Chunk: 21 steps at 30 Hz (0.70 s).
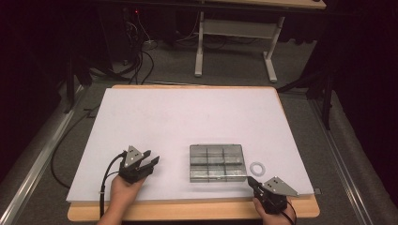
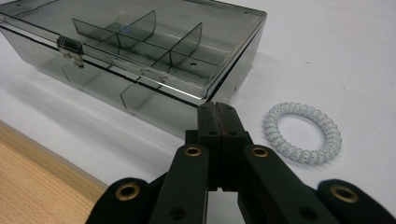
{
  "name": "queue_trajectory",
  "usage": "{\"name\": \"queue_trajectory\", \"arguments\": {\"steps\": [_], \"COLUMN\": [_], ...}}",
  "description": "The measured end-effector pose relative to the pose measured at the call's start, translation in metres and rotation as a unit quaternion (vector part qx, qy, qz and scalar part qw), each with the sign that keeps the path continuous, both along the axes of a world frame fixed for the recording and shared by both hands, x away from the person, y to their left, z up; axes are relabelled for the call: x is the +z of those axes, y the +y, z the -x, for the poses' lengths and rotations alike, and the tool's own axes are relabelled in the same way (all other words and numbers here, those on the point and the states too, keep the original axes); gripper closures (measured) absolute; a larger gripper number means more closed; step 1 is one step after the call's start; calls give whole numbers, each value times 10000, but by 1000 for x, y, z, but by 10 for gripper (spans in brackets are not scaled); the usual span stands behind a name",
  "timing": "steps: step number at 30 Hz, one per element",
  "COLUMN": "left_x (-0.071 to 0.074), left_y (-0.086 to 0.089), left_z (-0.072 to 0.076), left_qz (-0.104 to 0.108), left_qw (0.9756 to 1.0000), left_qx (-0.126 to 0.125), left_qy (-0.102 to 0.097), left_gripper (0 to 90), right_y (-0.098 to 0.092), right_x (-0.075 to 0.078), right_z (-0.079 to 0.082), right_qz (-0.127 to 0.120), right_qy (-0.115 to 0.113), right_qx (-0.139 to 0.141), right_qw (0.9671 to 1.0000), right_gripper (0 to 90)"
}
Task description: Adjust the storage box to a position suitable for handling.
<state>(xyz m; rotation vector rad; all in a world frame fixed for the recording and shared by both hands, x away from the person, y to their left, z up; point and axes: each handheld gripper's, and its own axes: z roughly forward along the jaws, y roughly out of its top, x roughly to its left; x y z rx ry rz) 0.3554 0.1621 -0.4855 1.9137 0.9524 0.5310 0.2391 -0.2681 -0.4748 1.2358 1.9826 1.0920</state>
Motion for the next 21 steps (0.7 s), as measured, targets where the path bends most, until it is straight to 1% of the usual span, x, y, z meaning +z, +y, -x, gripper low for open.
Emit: {"name": "queue_trajectory", "arguments": {"steps": [4, 6, 8, 9, 10, 11, 12, 13, 14, 15, 17, 18, 19, 20, 21], "left_x": [0, 0, 1, 2, 2, 3, 3, 3, 5, 5, 5, 5, 5, 4, 4], "left_y": [0, -1, -3, -4, -6, -8, -13, -13, -23, -27, -36, -40, -40, -46, -49], "left_z": [0, 1, 4, 5, 6, 9, 12, 12, 20, 24, 30, 32, 32, 36, 38], "left_qz": [-1, -48, -130, -124, -26, 56, 72, 72, 67, 70, 119, 130, 130, 229, 289], "left_qw": [10000, 10000, 9998, 9999, 10000, 9998, 9995, 9995, 9988, 9982, 9969, 9964, 9964, 9944, 9934], "left_qx": [-6, -21, 4, 4, -65, -195, -300, -300, -489, -596, -773, -838, -838, -1028, -1099], "left_qy": [0, -32, -143, -94, 3, 48, 50, 50, -7, -37, -29, -10, -10, 101, 147], "left_gripper": [554, 545, 542, 550, 555, 580, 604, 609, 616, 630, 657, 669, 685, 731, 748], "right_y": [0, 0, 0, 0, 1, 1, 1, 1, 1, 1, 1, 1, 1, 1, 1], "right_x": [0, 1, 1, 2, 2, 2, 2, 2, 2, 3, 3, 4, 4, 4, 5], "right_z": [-1, -1, -1, -1, -1, -2, -2, -2, -2, -3, -3, -4, -4, -4, -4], "right_qz": [-71, -36, -41, -47, -57, -54, -44, -58, -64, -72, -75, -85, -85, -88, -91], "right_qy": [-7, -27, -28, -38, -37, -45, -59, -56, -61, -62, -79, -88, -88, -109, -111], "right_qx": [12, 13, 8, 5, -2, 0, 7, 2, 3, -5, -8, -12, -12, -10, -17], "right_qw": [10000, 10000, 10000, 10000, 10000, 10000, 10000, 10000, 10000, 10000, 9999, 9999, 9999, 9999, 9999], "right_gripper": [900, 900, 900, 900, 900, 900, 900, 900, 900, 900, 900, 900, 900, 900, 900]}}
